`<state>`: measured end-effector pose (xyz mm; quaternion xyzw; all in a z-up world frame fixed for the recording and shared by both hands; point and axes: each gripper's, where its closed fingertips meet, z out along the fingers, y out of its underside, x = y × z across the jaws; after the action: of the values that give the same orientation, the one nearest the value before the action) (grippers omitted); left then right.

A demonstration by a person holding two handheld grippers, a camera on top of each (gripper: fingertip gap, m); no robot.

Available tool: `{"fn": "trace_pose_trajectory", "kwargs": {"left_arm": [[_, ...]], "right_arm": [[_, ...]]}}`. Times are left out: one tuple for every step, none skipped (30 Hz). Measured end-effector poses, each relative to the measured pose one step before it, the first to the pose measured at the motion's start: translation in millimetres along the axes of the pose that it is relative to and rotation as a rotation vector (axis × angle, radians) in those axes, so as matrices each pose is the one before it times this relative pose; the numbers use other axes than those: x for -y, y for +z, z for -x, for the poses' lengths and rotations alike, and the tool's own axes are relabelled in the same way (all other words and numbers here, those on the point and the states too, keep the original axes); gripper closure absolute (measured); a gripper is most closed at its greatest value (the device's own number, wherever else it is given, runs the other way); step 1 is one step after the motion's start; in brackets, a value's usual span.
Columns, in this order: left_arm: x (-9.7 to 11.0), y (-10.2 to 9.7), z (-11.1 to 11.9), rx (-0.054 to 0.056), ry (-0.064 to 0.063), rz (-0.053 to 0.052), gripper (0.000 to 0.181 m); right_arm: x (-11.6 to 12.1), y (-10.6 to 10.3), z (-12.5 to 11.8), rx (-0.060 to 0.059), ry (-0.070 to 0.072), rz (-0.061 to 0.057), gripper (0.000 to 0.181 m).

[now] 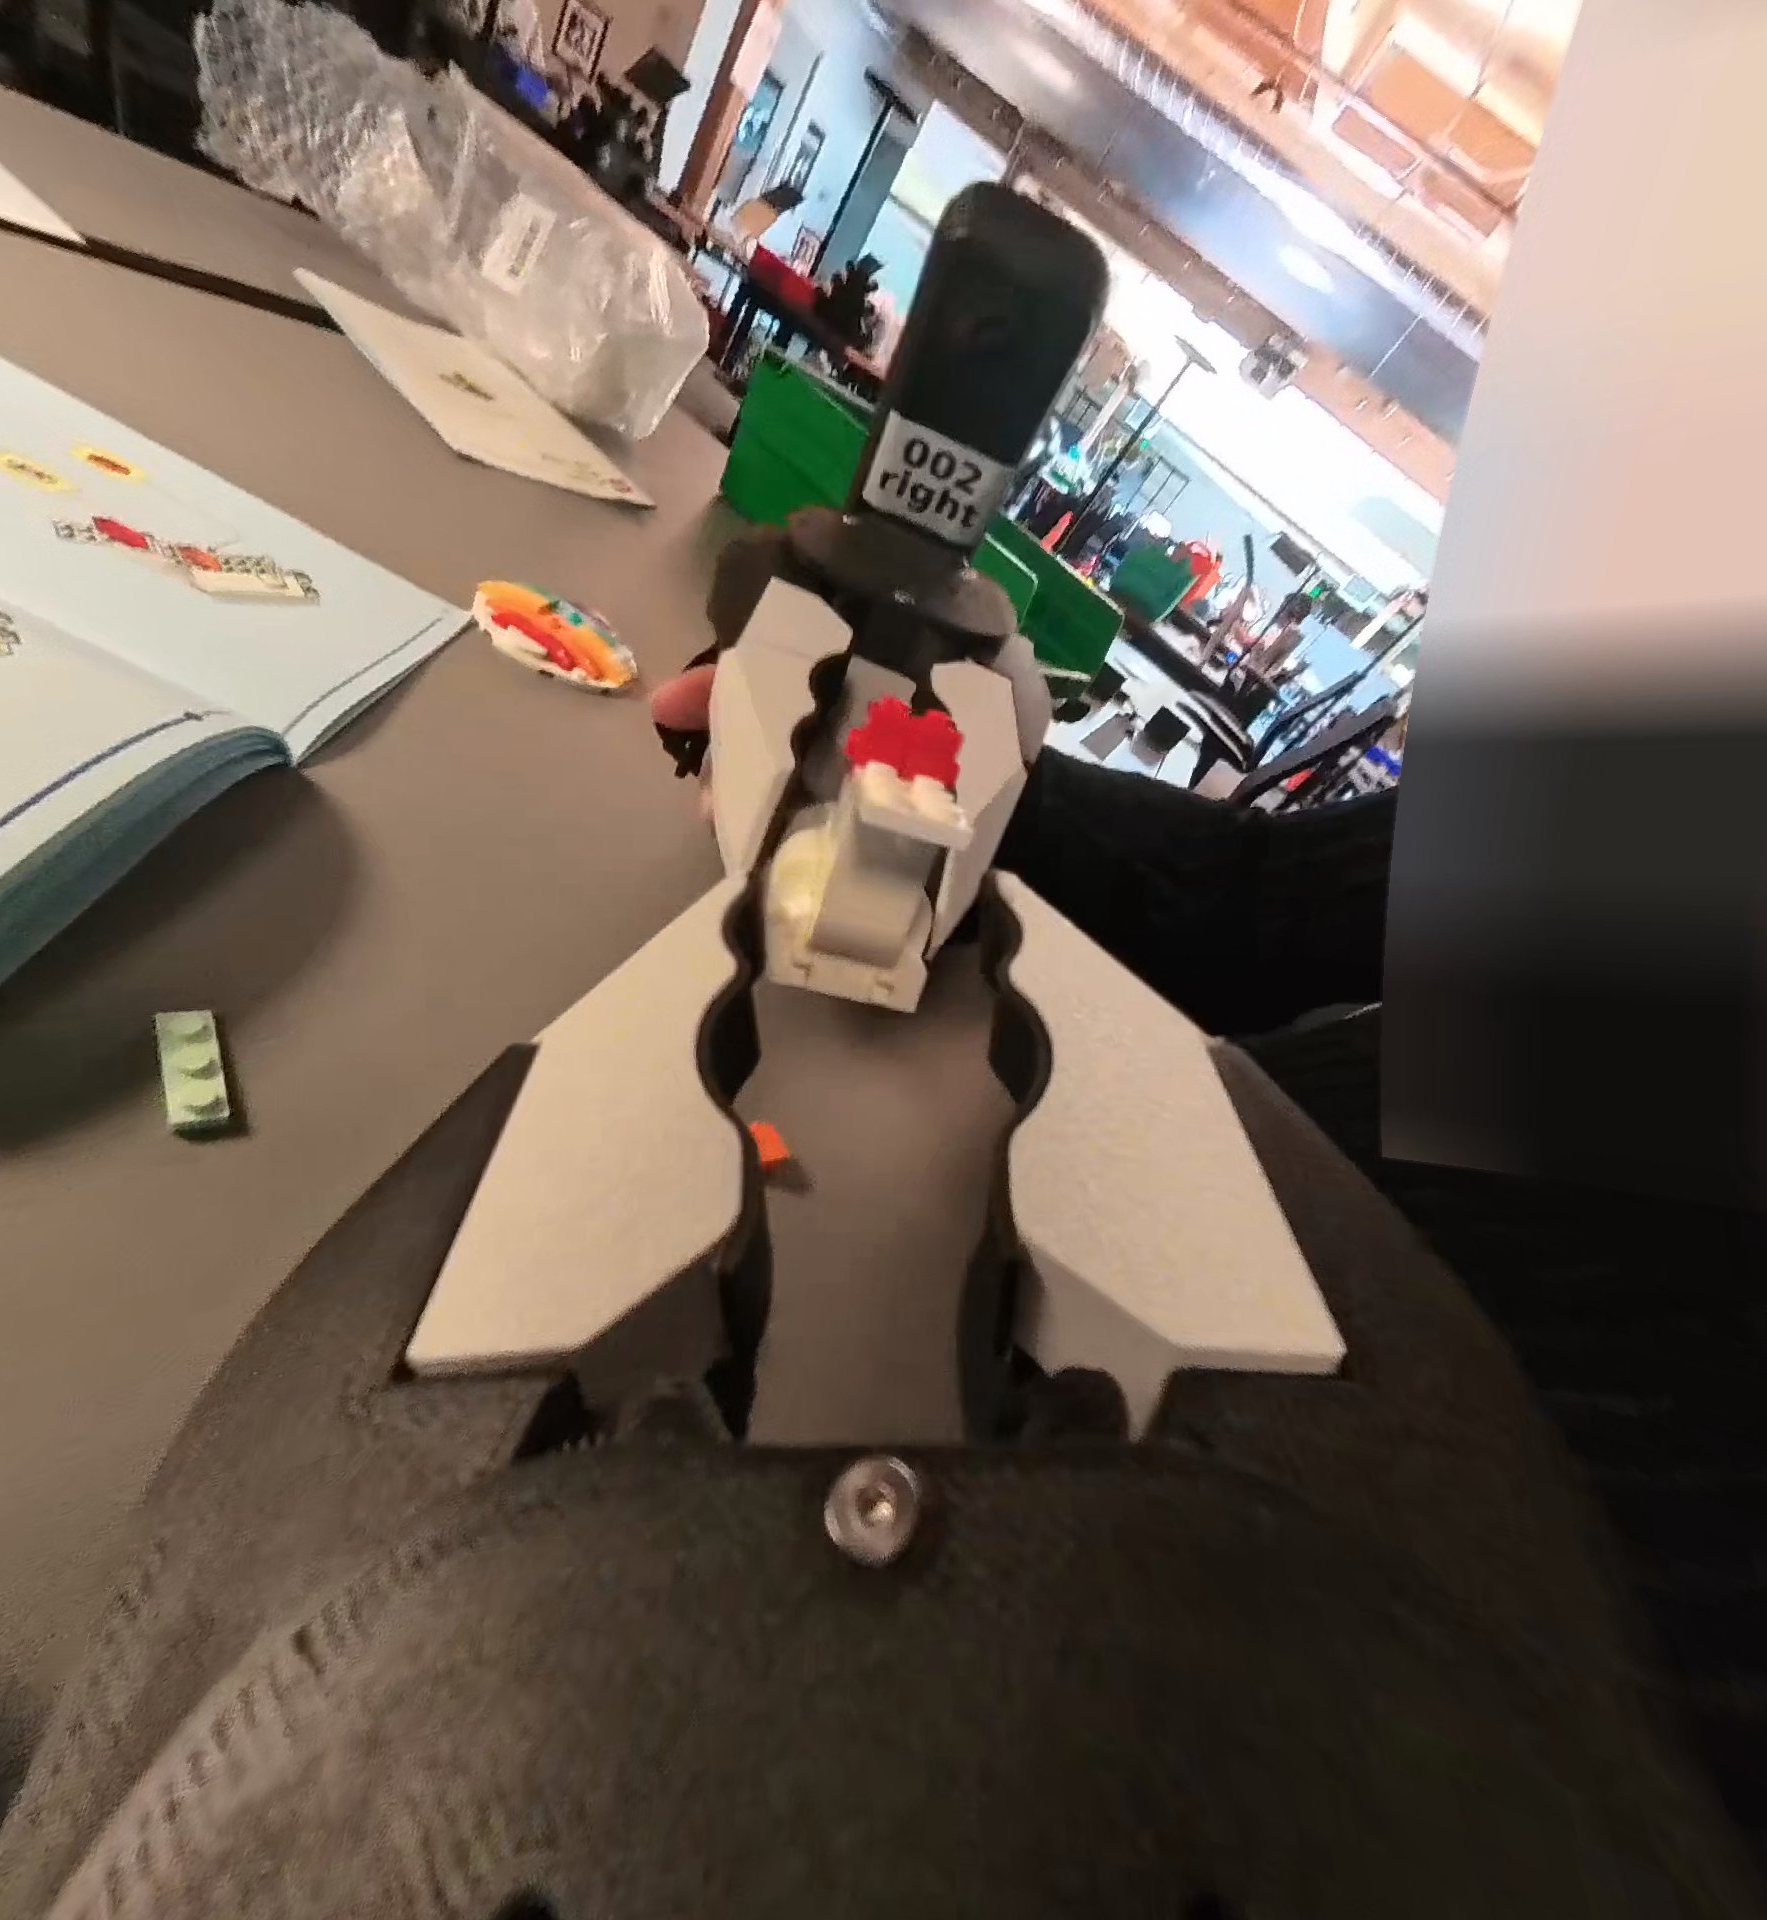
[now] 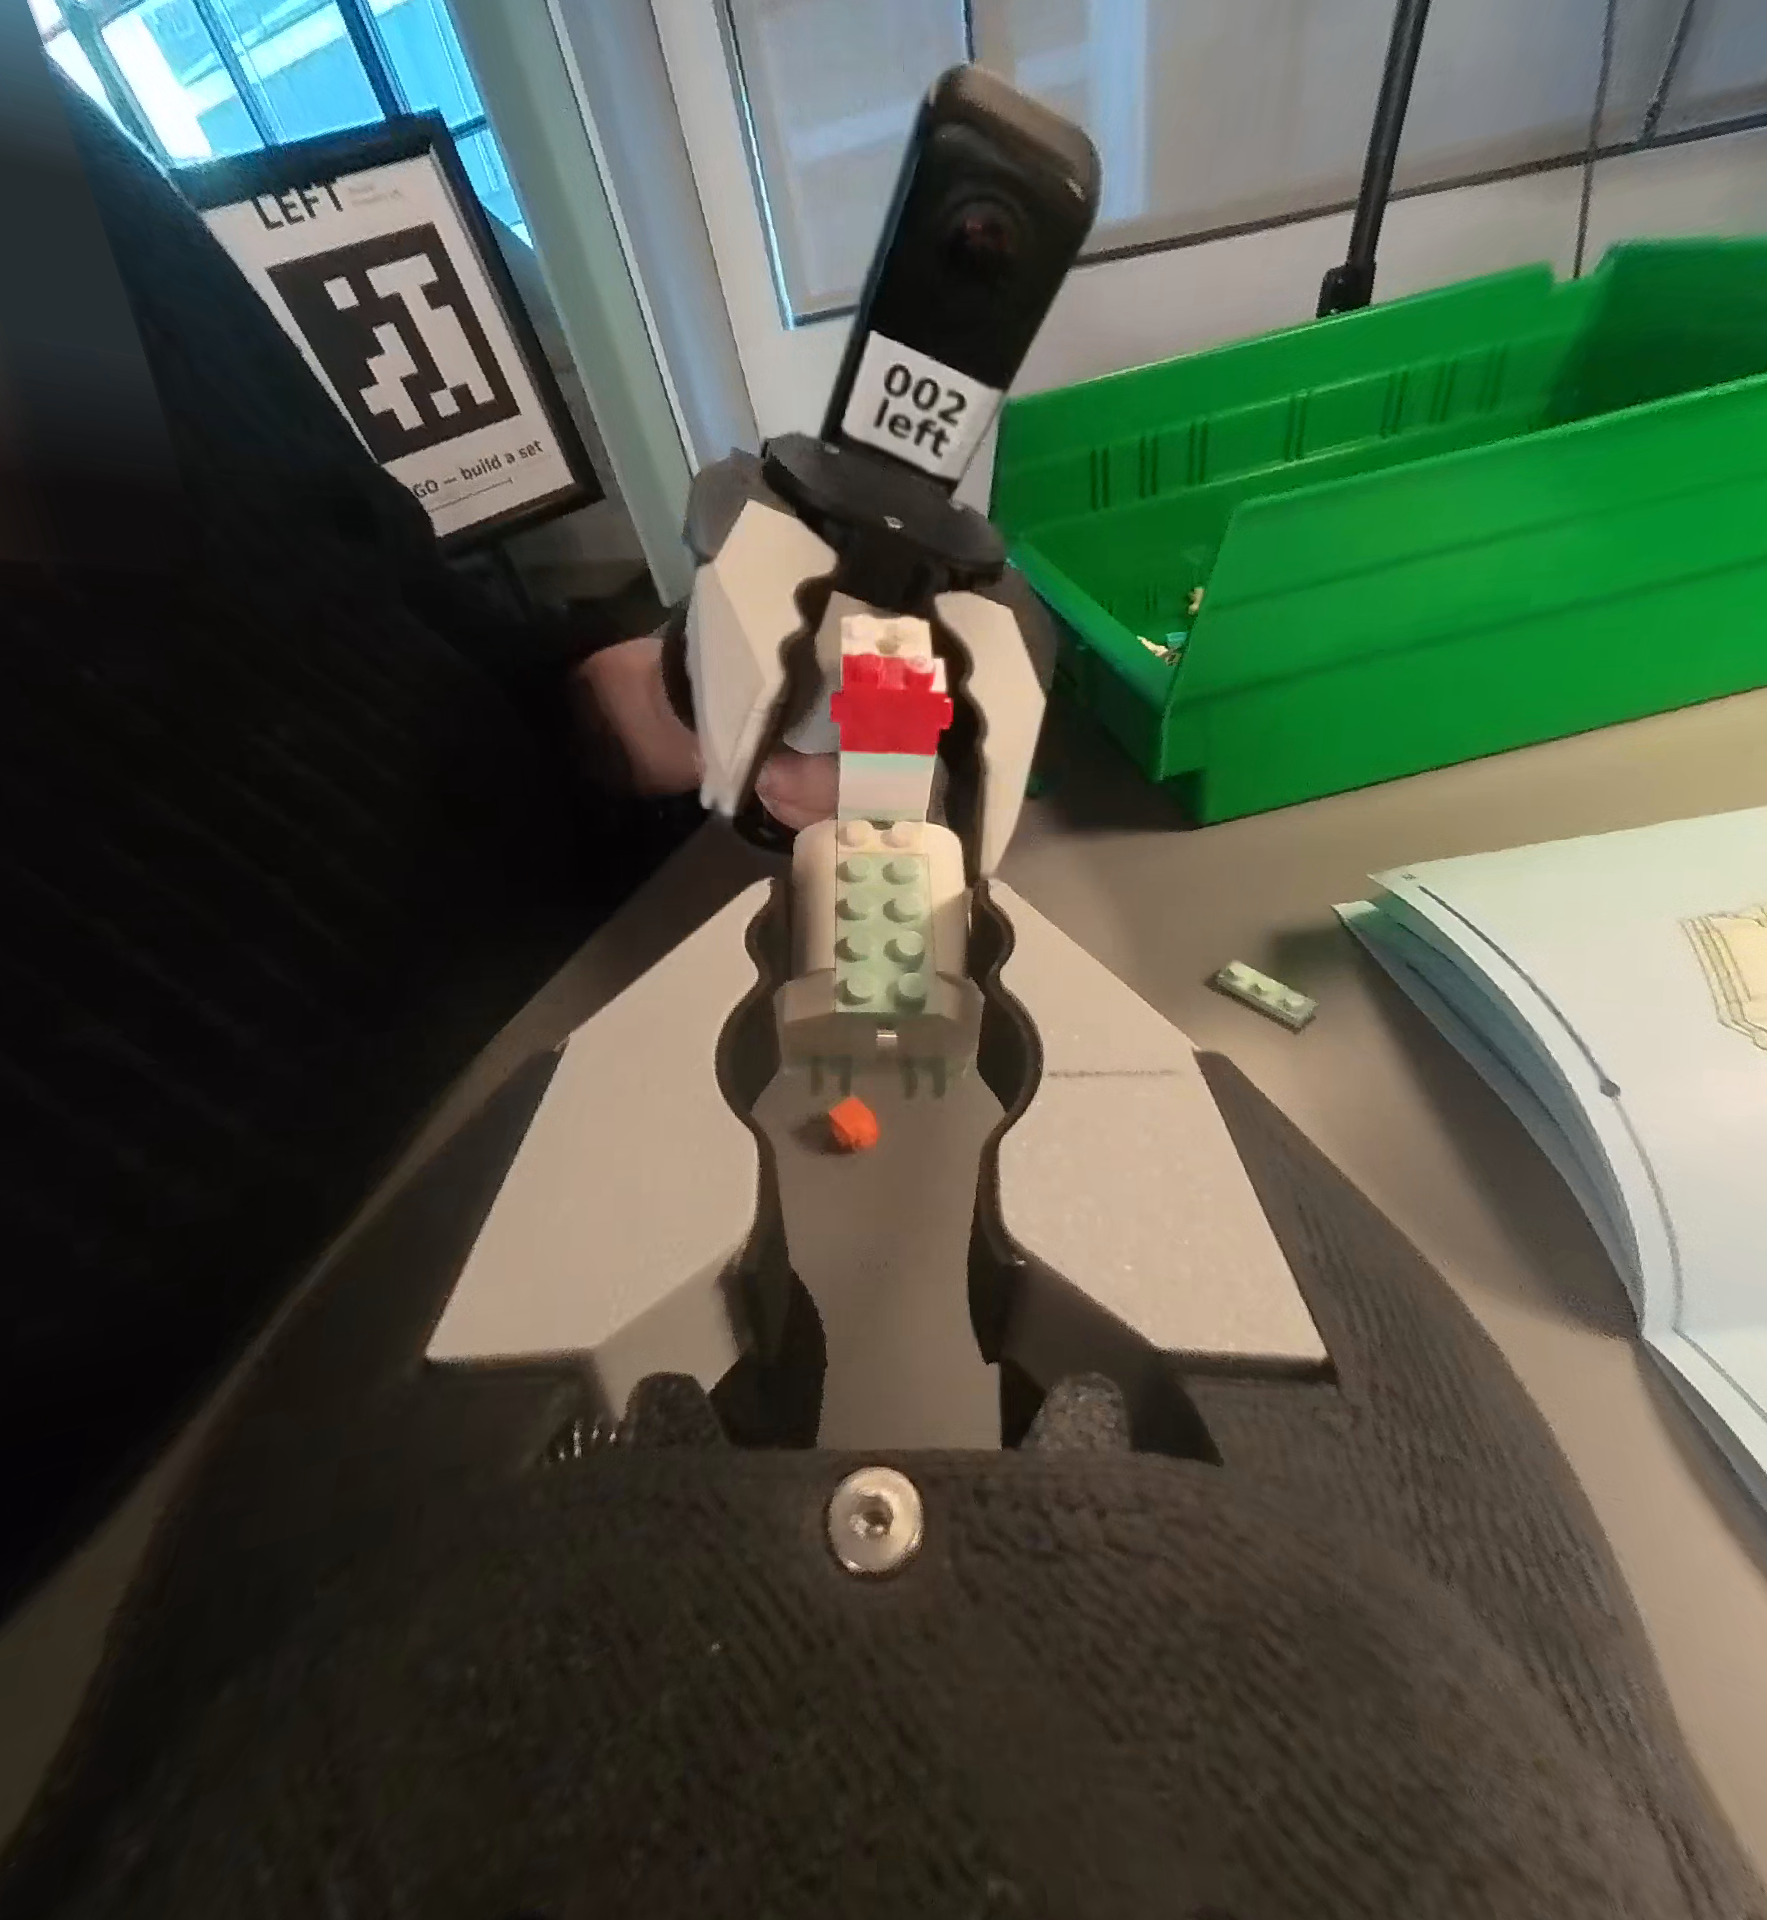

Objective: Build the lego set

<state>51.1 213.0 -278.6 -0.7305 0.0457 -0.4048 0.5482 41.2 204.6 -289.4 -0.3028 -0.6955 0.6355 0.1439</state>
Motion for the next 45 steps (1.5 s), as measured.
{"fn": "trace_pose_trajectory", "kwargs": {"left_arm": [[1.09, -1.14, 1.85, 0.0066, -0.0005, -0.0087, 0.147], [0.21, -1.16, 2.1, 0.0093, 0.0068, -0.0033, 0.152], [0.42, -0.69, 1.16, 0.0058, 0.0042, -0.0033, 0.152], [0.22, -0.39, 0.91, 0.0079, 0.0096, -0.0024, 0.153], [0.61, -0.3, 1.0, 0.015, 0.0182, -0.004, 0.153], [1.39, -0.37, 1.97, 0.0257, 0.019, -0.0085, 0.154], [1.9, -0.8, 4.04, 0.0377, 0.0091, -0.0095, 0.154], [2.91, -1.37, 5.54, 0.042, -0.0008, -0.0164, 0.155], [3.38, -1.7, 5.31, 0.0337, -0.0164, -0.0192, 0.155], [3.59, -1.59, 5.25, 0.0276, -0.0304, -0.0219, 0.155], [3.33, -1.33, 3.74, 0.0139, -0.0338, -0.0226, 0.156], [2.65, -0.64, 2.09, 0.0024, -0.0336, -0.0184, 0.156], [1.66, -0.03, 1.19, -0.001, -0.0272, -0.012, 0.156], [0.42, 0.66, 0.34, -0.0023, -0.0137, -0.0059, 0.156], [-0.18, 0.99, 0.37, 0.0026, -0.0037, -0.0022, 0.156], [-0.73, 1.17, -0.39, 0.0006, 0.0028, 0.0013, 0.156], [-0.99, 1.33, -1.4, -0.0045, 0.0045, 0.0038, 0.156], [-1.08, 1.19, -1.04, -0.0033, 0.0042, 0.0047, 0.156], [-0.23, 0.34, 0.15, 0.002, 0.0069, 0.0004, 0.156], [-0.4, -0.07, -0.37, -0.0042, 0.0145, 0.0041, 0.156], [-0.73, -0.23, -1.77, -0.0153, 0.0164, 0.0093, 0.155], [-1.6, -0.59, -3.22, -0.0271, 0.0155, 0.0176, 0.15], [-2.61, -0.26, -4.81, -0.0354, 0.0124, 0.026, 0.14], [-2.12, -0.26, -3.68, -0.0209, 0.0168, 0.0185, 0.132], [-1.28, -0.61, -1.32, 0.0016, 0.0237, 0.0094, 0.128], [-1.74, -0.1, 0.3, 0.0138, 0.0234, 0.0127, 0.125], [-2.79, 0.33, 1.71, 0.02, 0.0155, 0.022, 0.124], [-3.38, 1.01, 1.41, 0.014, 0.0081, 0.0253, 0.123], [-3.06, 1.27, 0.71, 0.0051, -0.0012, 0.0216, 0.122], [-2.07, 1.24, -0.48, -0.0067, -0.0097, 0.0123, 0.12], [-0.62, 0.96, -1.1, -0.0146, -0.0158, 0.0009, 0.119], [-0.02, 0.52, -0.99, -0.0161, -0.0179, -0.004, 0.119], [-0.33, 0.45, -0.81, -0.0156, -0.0142, -0.0012, 0.119], [-1.07, 0.59, -0.66, -0.0126, -0.0089, 0.0046, 0.12], [-1.59, 0.91, -1.29, -0.0133, -0.0019, 0.0088, 0.123], [-2.69, 0.96, -3.42, -0.0212, 0.011, 0.0181, 0.136], [-3.91, 1.43, -2.07, -0.0032, 0.0259, 0.029, 0.142], [-3.97, 0.65, 0.5, 0.0211, 0.0377, 0.035, 0.143], [-2.28, -0.54, 0.97, 0.0273, 0.041, 0.0286, 0.144], [-2.13, -0.61, 1.0, 0.0255, 0.0342, 0.0269, 0.144], [-1.26, -0.7, 1.4, 0.0241, 0.0209, 0.0169, 0.144], [-0.45, -0.71, 1.79, 0.0215, 0.0095, 0.0041, 0.144], [-0.3, -1.22, 2.94, 0.0239, 0.0063, -0.0049, 0.144], [-0.45, -2.48, 4.92, 0.0354, 0.0094, -0.0096, 0.144], [0.17, -3.94, 5.89, 0.0393, 0.0073, -0.0166, 0.144]], "right_arm": [[0.51, 1.58, 0.69, 0.002, -0.0042, 0.0001, 0.148], [0.31, 1.1, -0.18, -0.0033, -0.0027, 0.0007, 0.148], [-0.09, 0.83, -0.86, -0.0081, -0.0027, 0.0026, 0.148], [-0.19, 0.46, -1.02, -0.0088, -0.0044, 0.0022, 0.148], [-0.12, 0.43, -1.25, -0.0133, -0.0089, 0.0015, 0.148], [0.2, 0.29, -2.46, -0.0278, -0.0225, 0.0004, 0.148], [1.07, -0.13, -4.14, -0.048, -0.0459, -0.0029, 0.147], [1.78, -0.91, -4.9, -0.0624, -0.0697, -0.0011, 0.141], [0.82, -1.19, -5.61, -0.0708, -0.0859, 0.0134, 0.127], [-0.67, -1.24, -6.41, -0.0778, -0.0996, 0.03, 0.119], [-1.54, -0.68, -4.64, -0.0679, -0.1111, 0.0378, 0.115], [-1.93, 0.38, -1.7, -0.0499, -0.108, 0.0399, 0.115], [-2.66, 1.61, -1.74, -0.0488, -0.0909, 0.0422, 0.115], [-3.38, 2.33, -1.49, -0.045, -0.0755, 0.0412, 0.117], [-3.27, 2.76, -0.35, -0.0364, -0.065, 0.0351, 0.121], [-2.59, 2.39, -0.31, -0.0324, -0.0569, 0.0268, 0.126], [-1.08, 1.46, -0.23, -0.0271, -0.0502, 0.0135, 0.131], [0.0, 0.55, -0.11, -0.0204, -0.0398, 0.003, 0.146], [-0.44, 0.34, -0.26, -0.0143, -0.026, 0.0048, 0.152], [-0.52, 0.22, 0.12, -0.0073, -0.0152, 0.0046, 0.153], [0.65, -0.51, 0.5, -0.005, -0.0125, -0.0035, 0.153], [1.63, -1.14, -0.07, -0.0093, -0.0162, -0.0115, 0.154], [1.96, -1.16, 0.18, -0.0071, -0.0208, -0.0135, 0.154], [1.5, -0.83, 0.51, -0.0033, -0.021, -0.0084, 0.155], [1.04, -0.46, 0.58, -0.0037, -0.0187, -0.0048, 0.155], [1.13, -0.33, 0.31, -0.006, -0.0146, -0.0046, 0.155], [1.28, -0.26, 0.53, -0.0049, -0.013, -0.006, 0.155], [1.84, -0.3, 0.54, -0.0042, -0.0148, -0.008, 0.155], [1.74, -0.38, 0.06, -0.0069, -0.0161, -0.007, 0.155], [1.8, -0.43, 0.04, -0.0064, -0.0164, -0.0062, 0.155], [1.92, -0.51, 0.23, -0.0049, -0.015, -0.007, 0.155], [1.55, -0.4, 0.25, -0.0039, -0.0111, -0.0058, 0.155], [1.22, -0.39, 0.31, -0.0021, -0.0075, -0.0045, 0.155], [1.31, -0.45, 0.37, -0.0003, -0.0064, -0.0064, 0.155], [1.39, -0.34, 0.07, -0.0017, -0.0062, -0.0067, 0.155], [1.12, -0.13, 0.09, -0.0017, -0.0046, -0.0036, 0.155], [1.12, 0.09, 0.67, 0.003, -0.001, -0.0031, 0.155], [0.79, 0.35, 1.56, 0.0067, 0.0013, 0.0001, 0.155], [-0.21, 0.69, 1.67, 0.0041, -0.0016, 0.0055, 0.155], [-0.21, 0.88, 1.36, 0.0017, -0.003, 0.0042, 0.155], [-0.39, 1.31, 1.1, 0.0053, 0.0055, 0.006, 0.154], [-1.05, 1.32, 1.44, 0.0147, 0.0209, 0.0086, 0.154], [-2.01, 1.1, 2.1, 0.0261, 0.0371, 0.0106, 0.152], [-3.64, 0.41, 1.57, 0.0279, 0.0483, 0.0127, 0.15], [-5.68, -0.45, -0.19, 0.0191, 0.05, 0.015, 0.145]]}}
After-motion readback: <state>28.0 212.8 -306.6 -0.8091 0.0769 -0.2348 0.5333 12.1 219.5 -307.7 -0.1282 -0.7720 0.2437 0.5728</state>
